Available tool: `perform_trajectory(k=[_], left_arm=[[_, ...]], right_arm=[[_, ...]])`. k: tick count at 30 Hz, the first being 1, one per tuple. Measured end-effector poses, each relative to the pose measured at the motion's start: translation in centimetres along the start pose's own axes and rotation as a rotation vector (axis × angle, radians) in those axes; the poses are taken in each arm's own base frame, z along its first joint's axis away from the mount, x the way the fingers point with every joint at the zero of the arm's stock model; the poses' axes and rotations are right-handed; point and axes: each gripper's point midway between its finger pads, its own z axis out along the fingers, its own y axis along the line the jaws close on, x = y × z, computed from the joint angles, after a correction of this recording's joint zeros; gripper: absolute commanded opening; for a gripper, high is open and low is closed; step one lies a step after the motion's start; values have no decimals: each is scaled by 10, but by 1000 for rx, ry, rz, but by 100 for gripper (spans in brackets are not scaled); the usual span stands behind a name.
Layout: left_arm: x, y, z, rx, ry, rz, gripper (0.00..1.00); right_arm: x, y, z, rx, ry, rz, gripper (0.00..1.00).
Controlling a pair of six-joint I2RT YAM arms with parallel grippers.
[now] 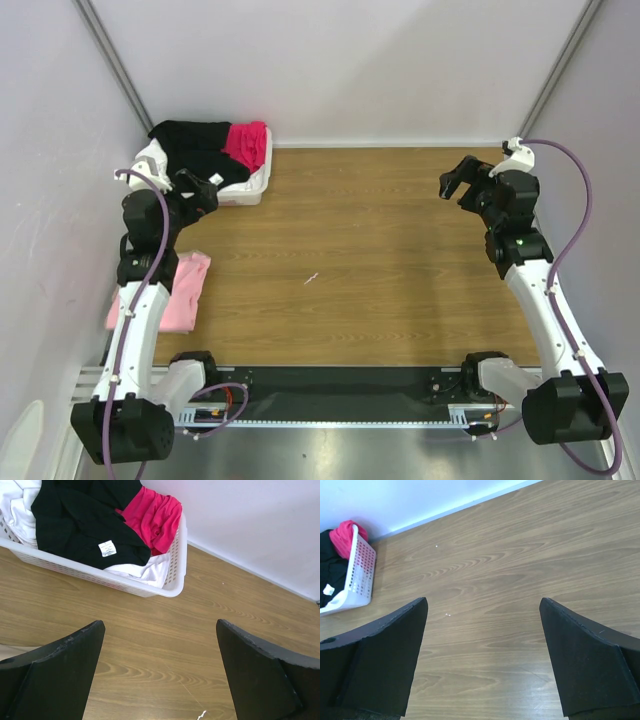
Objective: Fold and stack the t-shirts
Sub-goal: Grab the tshirt from the pile
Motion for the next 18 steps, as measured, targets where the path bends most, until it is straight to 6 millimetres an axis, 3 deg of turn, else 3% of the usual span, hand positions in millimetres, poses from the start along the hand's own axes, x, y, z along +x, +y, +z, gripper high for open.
perform_trajectory(k=[10,15,18], left_arm=[[0,1,9,-16,27,6,100],[-19,-2,35,-45,50,7,100],[-38,-8,62,-52,51,9,100]], right_arm=[[5,-3,5,6,15,-17,100],[11,-6,14,15,32,-19,100],[20,-10,22,29,56,-24,100]])
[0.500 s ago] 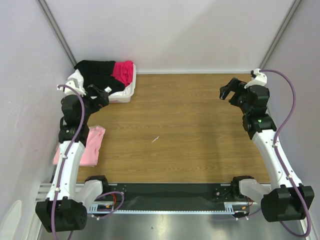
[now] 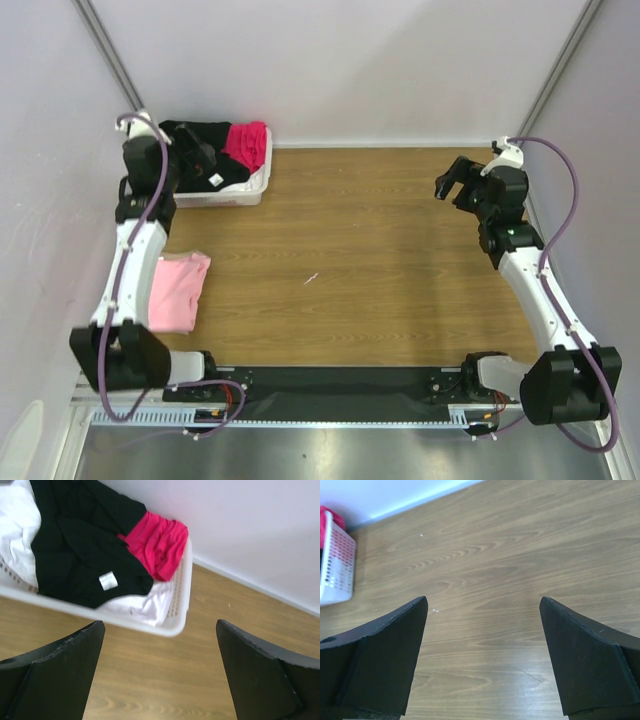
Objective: Fold and stack the t-shirts
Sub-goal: Grab the tshirt from the pile
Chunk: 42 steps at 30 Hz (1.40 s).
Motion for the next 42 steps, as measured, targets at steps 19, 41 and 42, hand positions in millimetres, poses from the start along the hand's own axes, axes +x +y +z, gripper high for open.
perform_trajectory(k=[19,41,42], left_arm=[[30,121,218,-382,121,17,100],[71,174,267,-427,131,-71,76],[72,174,268,-424,134,-72,76]], right_arm=[[52,-38,44,150,136,-20,100],[69,-52,53,227,178,24,100],[69,-52,53,227,177,26,100]])
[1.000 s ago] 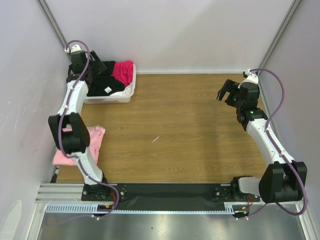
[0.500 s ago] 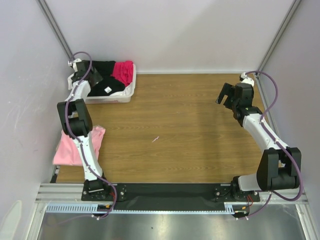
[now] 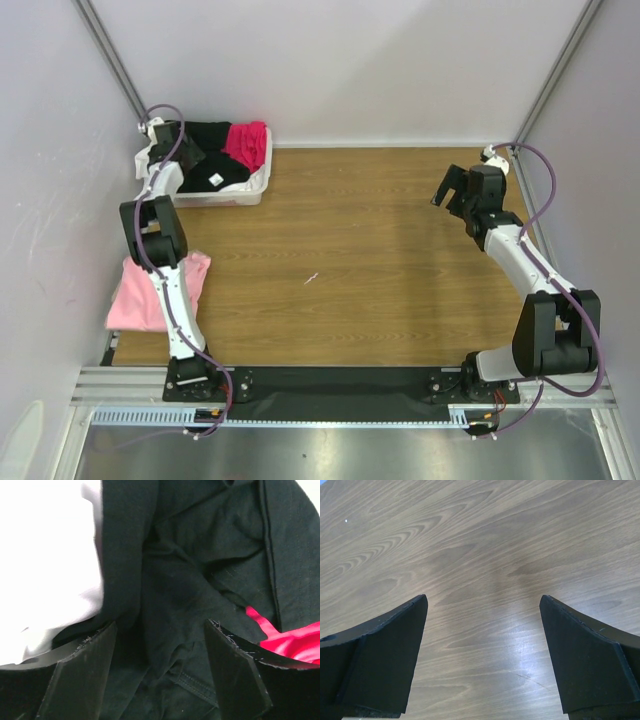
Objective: Fold and stack the t-shirts
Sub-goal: Grab the tshirt from the pile
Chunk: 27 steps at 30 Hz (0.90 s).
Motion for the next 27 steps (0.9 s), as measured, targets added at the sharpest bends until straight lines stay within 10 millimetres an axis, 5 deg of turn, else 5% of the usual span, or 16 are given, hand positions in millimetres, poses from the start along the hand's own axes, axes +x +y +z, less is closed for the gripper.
perform_trajectory(k=[6,15,22,27], left_arm=[[5,-7,9,37,11,-7,68],[5,-17,22,73,11,-41,0],[-2,-25,19,119,20,-45,0],[-29,-46,-4,220,4,-18,0]], right_arm=[[-5,3,-1,3,-10,15,100],[-7,3,-1,19,-18,18,100],[-11,6,0,21,-25,17,100],[-12,8,0,16,-27,18,100]])
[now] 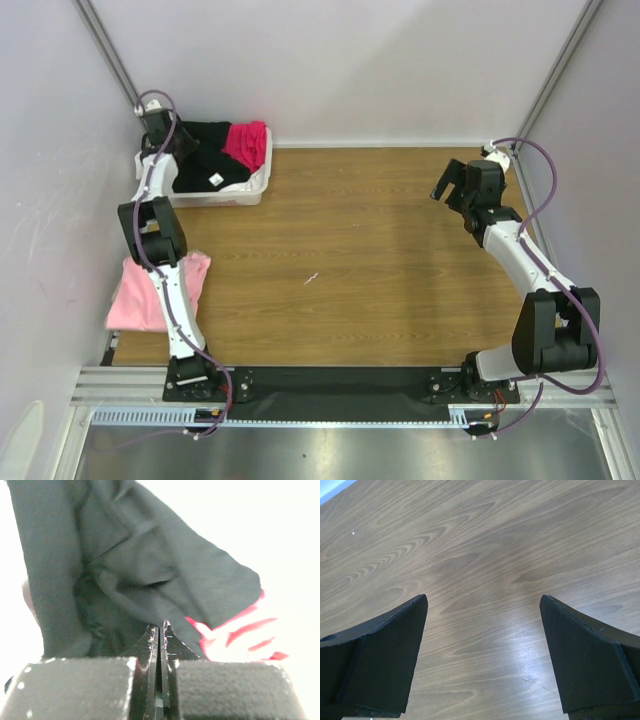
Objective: Fold and stack the t-shirts
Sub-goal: Grab the tshirt from the pile, then move the tshirt to the center of the board
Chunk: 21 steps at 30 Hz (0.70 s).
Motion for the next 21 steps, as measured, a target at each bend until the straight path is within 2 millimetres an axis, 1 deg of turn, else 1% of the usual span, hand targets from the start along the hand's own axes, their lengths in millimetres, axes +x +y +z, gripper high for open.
perform_trajectory(k=[2,5,8,10,11,13,16,18,19,21], left_arm=[[-15,-13,-14,37,-15,21,0],[-46,-40,-48,106,-54,59,0],[-84,-75,-94,182,-122,101,0],[-109,-104,-134,236,-177,145,0],[-117,-117,-151,259,-200,164,0],[-132,-151,-193,318,-250,214,0],[-146,-209,-263,431,-331,285,0],[-151,-245,-311,517,-385,321,0],[-152,-259,-331,555,-407,332,0],[-154,-286,-378,640,-455,354,0]], right_arm=[[-1,2,0,-7,-1,8,100],[-2,6,-2,-27,1,16,100],[-9,12,-8,-52,-12,22,100],[-17,16,-15,-68,-30,26,100],[-23,18,-20,-80,-47,27,100],[-35,22,-33,-103,-83,32,100],[-53,26,-55,-136,-143,40,100],[-62,25,-71,-149,-179,48,100],[-66,23,-78,-151,-196,53,100],[-71,17,-90,-149,-223,61,100]])
